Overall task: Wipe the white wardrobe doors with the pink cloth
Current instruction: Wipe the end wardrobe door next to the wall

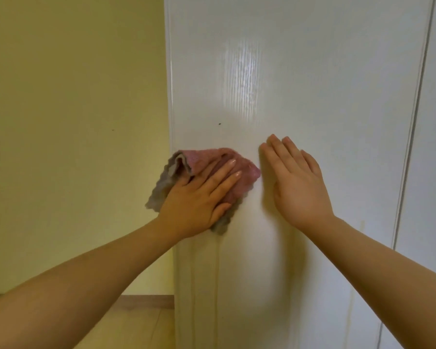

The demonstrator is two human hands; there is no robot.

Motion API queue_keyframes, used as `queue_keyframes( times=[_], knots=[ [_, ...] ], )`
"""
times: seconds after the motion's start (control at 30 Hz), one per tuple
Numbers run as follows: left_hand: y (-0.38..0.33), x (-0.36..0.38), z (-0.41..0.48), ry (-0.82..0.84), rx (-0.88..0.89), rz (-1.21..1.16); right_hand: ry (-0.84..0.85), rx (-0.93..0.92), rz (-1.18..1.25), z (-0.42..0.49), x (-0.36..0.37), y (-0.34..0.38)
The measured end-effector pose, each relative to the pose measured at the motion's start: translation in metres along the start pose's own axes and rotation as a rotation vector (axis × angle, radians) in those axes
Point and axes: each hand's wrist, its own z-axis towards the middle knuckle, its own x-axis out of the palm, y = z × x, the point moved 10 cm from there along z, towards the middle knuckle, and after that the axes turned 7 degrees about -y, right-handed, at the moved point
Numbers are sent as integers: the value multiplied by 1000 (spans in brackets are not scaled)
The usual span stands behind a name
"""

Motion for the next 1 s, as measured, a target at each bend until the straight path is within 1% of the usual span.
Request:
queue_keyframes(
  times=[0.07, 0.13, 0.17, 0.23, 0.27, 0.33, 0.4, 0.43, 0.5, 0.57, 0.63, 0.7, 0.77, 0.83, 0.93, 1.0],
  knots=[
    [-17, 8, -36, 20, -11, -29, -6, -11, 6, -3, 1, 6],
    [-33, 9, -81, 76, 17, -90, 4, -31, 11, -9, 4, 14],
    [-34, 6, -91, 89, 30, -108, 1, -35, 17, -11, 3, 16],
    [-23, -2, -75, 59, 21, -83, -22, -42, 27, -13, -1, 21],
    [-12, -6, -56, 26, -31, -41, -25, -44, 35, -15, -2, 24],
    [12, -12, -22, -50, -212, 41, -26, -34, 47, -17, -2, 25],
    [11, -3, -23, -68, -342, 66, -9, -20, 30, -23, 3, 22],
    [-2, 3, -37, -61, -353, 63, -11, -21, 22, -26, 4, 22],
    [-40, 10, -72, 0, -260, 38, -9, -25, 17, -34, 5, 22],
    [-49, 10, -91, 61, -205, -21, -2, -9, 23, -41, 3, 19],
    [-31, 4, -70, 40, -250, -48, -19, 11, 28, -45, -3, 17],
    [-7, 0, -37, -26, -377, 0, -23, 21, 38, -50, -2, 18],
    [3, 5, -26, -70, -495, 58, -4, 51, 46, -60, 5, 18],
    [-23, 15, -47, -61, -499, 77, 6, 75, 49, -68, 10, 15],
    [-76, 20, -101, 46, -424, -12, 34, 84, 39, -80, 16, 13],
    [-64, 18, -89, 52, -439, -56, 38, 96, 28, -84, 18, 10]
  ],
)
